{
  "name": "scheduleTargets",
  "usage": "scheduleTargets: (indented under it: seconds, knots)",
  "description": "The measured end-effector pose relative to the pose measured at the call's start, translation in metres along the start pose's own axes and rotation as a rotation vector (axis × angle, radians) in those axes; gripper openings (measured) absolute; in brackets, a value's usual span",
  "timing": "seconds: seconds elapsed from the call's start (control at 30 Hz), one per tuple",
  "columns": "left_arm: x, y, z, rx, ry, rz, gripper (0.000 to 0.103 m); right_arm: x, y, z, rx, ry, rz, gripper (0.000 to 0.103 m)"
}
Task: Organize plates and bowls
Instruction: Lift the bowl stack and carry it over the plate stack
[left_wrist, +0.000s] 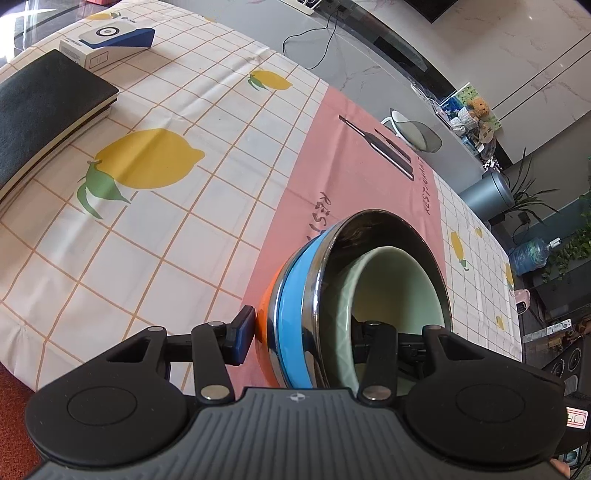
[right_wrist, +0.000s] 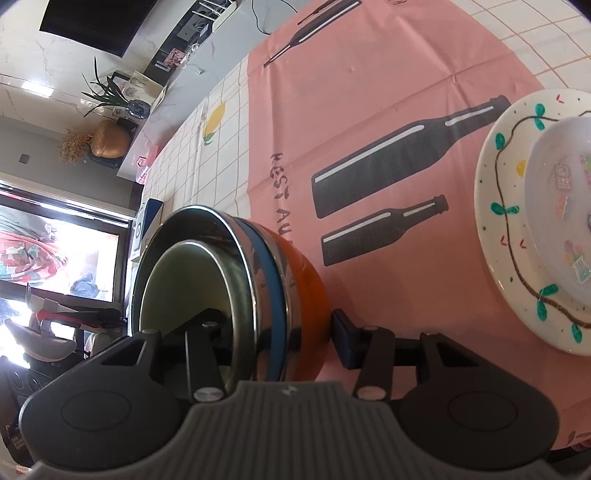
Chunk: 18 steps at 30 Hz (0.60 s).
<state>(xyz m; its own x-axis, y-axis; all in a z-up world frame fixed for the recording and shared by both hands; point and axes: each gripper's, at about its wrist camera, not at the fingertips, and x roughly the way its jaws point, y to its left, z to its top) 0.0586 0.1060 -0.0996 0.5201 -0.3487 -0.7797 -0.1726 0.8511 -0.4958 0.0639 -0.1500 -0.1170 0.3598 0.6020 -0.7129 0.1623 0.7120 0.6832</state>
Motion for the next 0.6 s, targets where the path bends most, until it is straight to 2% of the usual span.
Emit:
scheduleTargets:
  seconds: [0.37,0.6]
  knots:
    - [-0.01,-0.051,-0.008,0.075,-0.005,-0.017,0.052,-0.046,-0.011,0.005,0.007,-0.049,0.027,0.047]
    - [-0.002,-0.098,-0.015,0.138,0.011,-0.064,0.052,-0.091,-0.03,0.015,0.017,-0.107,0.024,0.047]
